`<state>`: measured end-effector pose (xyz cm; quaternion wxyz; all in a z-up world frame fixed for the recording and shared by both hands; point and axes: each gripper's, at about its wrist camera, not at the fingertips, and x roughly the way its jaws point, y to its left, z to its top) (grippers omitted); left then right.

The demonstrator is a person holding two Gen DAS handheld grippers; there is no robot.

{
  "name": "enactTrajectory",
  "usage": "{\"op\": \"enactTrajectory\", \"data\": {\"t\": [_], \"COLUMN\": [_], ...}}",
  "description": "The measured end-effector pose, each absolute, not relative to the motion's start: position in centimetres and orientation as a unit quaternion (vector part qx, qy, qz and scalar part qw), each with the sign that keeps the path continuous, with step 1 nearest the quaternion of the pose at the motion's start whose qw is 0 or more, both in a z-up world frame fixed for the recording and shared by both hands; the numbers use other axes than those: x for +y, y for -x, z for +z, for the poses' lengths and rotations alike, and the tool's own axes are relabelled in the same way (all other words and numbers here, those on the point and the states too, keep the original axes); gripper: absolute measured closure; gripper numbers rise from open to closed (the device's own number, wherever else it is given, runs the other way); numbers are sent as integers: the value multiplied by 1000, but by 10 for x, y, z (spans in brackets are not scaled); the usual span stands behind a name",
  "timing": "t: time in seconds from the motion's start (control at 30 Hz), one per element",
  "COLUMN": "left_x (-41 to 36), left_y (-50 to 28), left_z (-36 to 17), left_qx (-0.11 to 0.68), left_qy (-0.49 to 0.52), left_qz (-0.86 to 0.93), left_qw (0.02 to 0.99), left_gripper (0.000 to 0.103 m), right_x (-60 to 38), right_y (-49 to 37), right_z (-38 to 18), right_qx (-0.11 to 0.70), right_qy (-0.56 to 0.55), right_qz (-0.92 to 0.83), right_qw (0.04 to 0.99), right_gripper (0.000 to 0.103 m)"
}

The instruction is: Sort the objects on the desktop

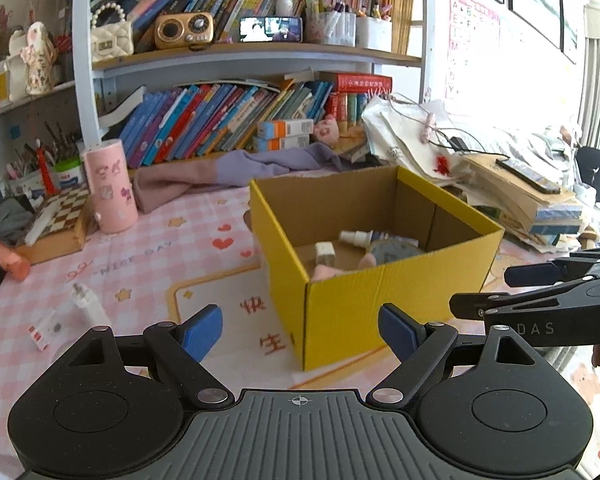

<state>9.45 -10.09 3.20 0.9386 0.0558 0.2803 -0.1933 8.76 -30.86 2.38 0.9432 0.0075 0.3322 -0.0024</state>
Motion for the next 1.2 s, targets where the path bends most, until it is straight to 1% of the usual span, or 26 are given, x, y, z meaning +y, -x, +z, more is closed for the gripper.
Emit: {"op": "enactTrajectory", "data": {"t": [0.6, 1.2], "left_x": [-44, -6], "left_y": [-63, -33], "left_z": [30, 24], "left_qx": [298, 315], "left_qy": [-51, -84], "left_qz": [-195, -195], "left_qw": [933, 925], "left_gripper": [15, 14], "right_x": [-245, -183], "right_y": [-44, -24], "right_z": [16, 8], "right_qx": [355, 368], "right_qy": [-19, -19], "right_qz": [1, 43], "right_qw": [935, 929], "right_gripper": [35, 35]}}
